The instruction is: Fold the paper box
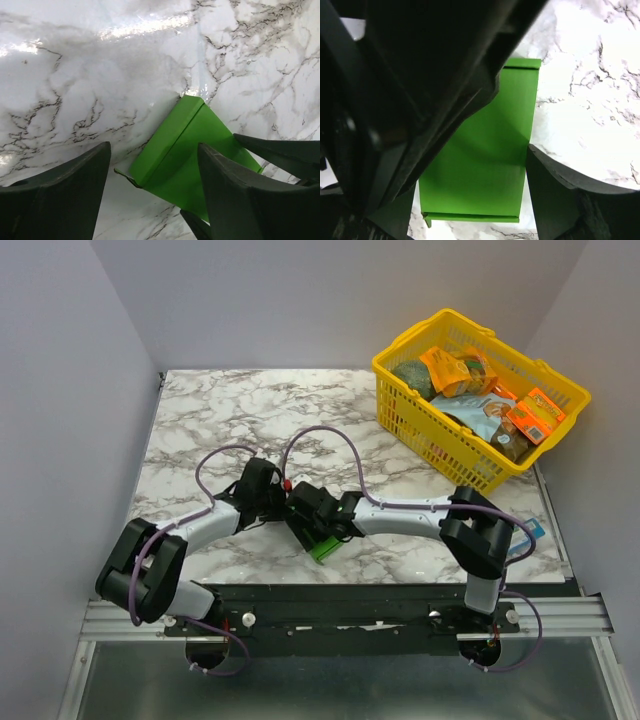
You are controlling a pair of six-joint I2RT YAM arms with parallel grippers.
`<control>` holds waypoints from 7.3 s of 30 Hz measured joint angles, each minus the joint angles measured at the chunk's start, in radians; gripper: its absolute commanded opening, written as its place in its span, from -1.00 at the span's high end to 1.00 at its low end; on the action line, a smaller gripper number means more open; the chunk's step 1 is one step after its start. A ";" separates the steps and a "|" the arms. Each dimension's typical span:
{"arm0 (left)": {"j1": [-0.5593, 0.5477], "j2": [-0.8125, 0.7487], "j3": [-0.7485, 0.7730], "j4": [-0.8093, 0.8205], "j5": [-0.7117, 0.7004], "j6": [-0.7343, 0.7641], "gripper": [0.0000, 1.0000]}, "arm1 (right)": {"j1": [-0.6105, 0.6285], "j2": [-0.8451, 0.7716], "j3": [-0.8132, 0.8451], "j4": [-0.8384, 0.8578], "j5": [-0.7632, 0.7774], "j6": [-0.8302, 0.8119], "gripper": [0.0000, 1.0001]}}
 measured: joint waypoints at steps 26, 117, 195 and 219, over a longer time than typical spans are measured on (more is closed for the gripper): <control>0.159 -0.520 0.058 -0.197 0.249 0.119 -0.83 | -0.251 -0.266 -0.259 0.027 -0.771 -0.126 -0.01; 0.027 -0.069 0.038 -0.207 0.529 0.071 1.00 | -0.235 -0.565 -0.433 0.196 -0.512 -0.253 -0.99; 0.067 -0.610 -0.051 -0.204 0.500 0.250 -0.93 | -0.161 -0.633 -0.348 0.039 -0.753 -0.320 -0.99; 0.174 -0.559 -0.009 -0.274 0.265 0.260 -0.96 | 0.427 -0.313 -0.281 0.072 0.036 -0.166 -0.99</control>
